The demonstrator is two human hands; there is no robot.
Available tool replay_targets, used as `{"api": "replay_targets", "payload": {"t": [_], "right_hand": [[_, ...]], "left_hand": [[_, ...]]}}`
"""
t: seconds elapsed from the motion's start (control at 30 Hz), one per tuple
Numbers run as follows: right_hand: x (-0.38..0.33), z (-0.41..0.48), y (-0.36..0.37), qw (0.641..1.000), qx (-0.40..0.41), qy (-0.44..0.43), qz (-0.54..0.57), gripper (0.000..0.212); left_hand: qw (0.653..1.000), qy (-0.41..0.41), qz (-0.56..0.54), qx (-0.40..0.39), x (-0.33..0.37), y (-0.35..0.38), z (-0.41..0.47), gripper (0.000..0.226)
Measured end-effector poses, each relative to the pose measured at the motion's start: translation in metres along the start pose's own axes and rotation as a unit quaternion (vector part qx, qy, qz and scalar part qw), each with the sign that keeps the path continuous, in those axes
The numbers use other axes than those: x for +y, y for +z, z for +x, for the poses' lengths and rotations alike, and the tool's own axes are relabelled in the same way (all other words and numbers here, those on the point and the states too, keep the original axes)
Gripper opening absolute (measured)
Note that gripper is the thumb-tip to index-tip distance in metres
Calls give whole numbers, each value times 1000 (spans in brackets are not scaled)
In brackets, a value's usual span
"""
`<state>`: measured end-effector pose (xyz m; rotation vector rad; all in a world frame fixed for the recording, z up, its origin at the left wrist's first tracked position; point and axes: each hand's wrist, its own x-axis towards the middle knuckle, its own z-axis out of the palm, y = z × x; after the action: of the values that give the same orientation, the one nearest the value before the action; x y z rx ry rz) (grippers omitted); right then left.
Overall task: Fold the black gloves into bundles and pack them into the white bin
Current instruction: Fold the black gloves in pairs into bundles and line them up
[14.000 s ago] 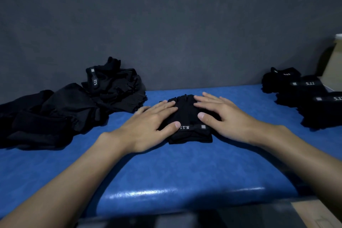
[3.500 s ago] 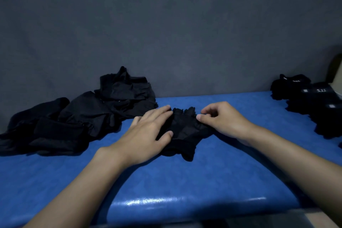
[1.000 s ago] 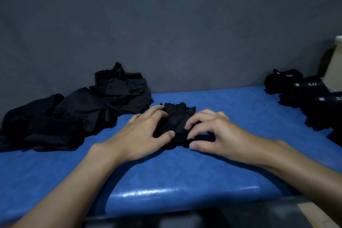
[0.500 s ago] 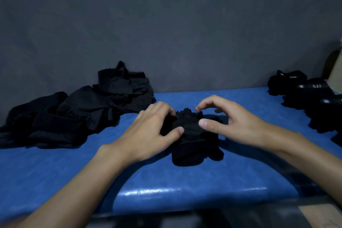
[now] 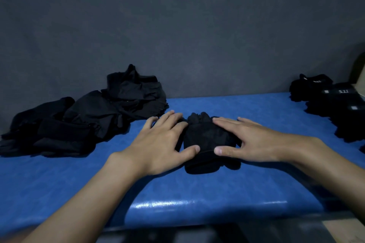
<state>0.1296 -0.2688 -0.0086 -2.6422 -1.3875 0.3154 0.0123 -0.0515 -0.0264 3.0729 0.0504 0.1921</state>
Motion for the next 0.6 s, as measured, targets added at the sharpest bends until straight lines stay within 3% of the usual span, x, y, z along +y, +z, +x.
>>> {"api": "replay_targets", "payload": {"t": [0.2, 0.6], "right_hand": [[2, 0, 1, 1000, 1, -6, 15, 104], [1, 0, -2, 998, 29, -15, 48, 89]], "left_hand": [[995, 79, -45, 28, 1, 2, 3, 84], [997, 46, -56, 5, -2, 4, 7, 89]]}}
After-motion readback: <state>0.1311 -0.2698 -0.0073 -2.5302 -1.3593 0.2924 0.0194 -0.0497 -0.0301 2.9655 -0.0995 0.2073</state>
